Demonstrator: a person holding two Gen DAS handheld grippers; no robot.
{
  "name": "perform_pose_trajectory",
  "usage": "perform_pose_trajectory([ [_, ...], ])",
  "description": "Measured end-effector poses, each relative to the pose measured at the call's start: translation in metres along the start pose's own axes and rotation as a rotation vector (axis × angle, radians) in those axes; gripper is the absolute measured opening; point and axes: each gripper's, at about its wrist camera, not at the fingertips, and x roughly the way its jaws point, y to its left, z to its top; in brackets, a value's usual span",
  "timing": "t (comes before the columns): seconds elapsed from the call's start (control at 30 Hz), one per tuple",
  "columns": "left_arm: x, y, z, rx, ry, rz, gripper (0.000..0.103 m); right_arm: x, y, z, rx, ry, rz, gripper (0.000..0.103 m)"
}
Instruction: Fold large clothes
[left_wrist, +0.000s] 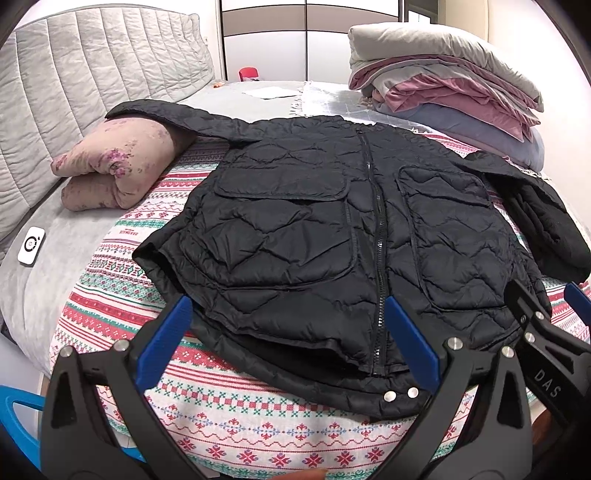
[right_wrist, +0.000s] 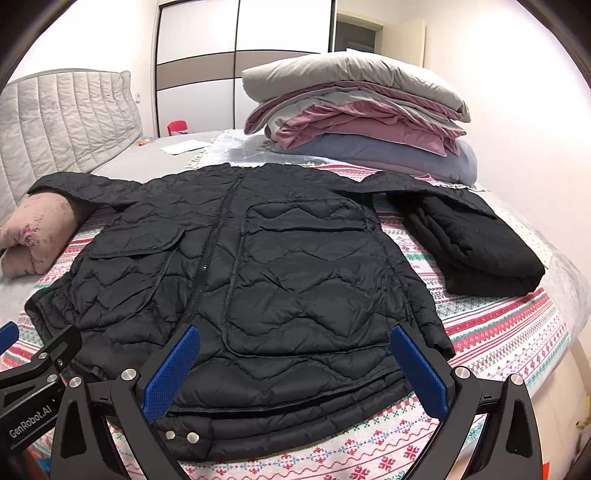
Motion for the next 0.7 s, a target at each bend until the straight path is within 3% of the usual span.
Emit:
perform_pose_trajectory([
  [0.17, 0.009, 0.024, 0.006, -0.067, -0.009, -0.003, 0.103, 0.012, -0.015, 0.0, 0.029, 0.048, -0.023, 0.103],
  [0.3, 0.024, 0.062, 0.013, -0.139, 0.035, 0.042, 0.103, 0.036, -0.066, -0.005, 0.222, 0.119, 0.042, 0.103],
  [0.57, 0.058, 0.136, 0.013, -0.34, 0.107, 0.096, 0.103, 0.063, -0.144, -0.031, 0.476, 0.221, -0.052, 0.103],
  [0.7, 0.085, 0.149, 0.007, -0.372, 0.177, 0.134, 0.092, 0.091, -0.166, -0.042, 0.597, 0.286, -0.034, 0.095],
])
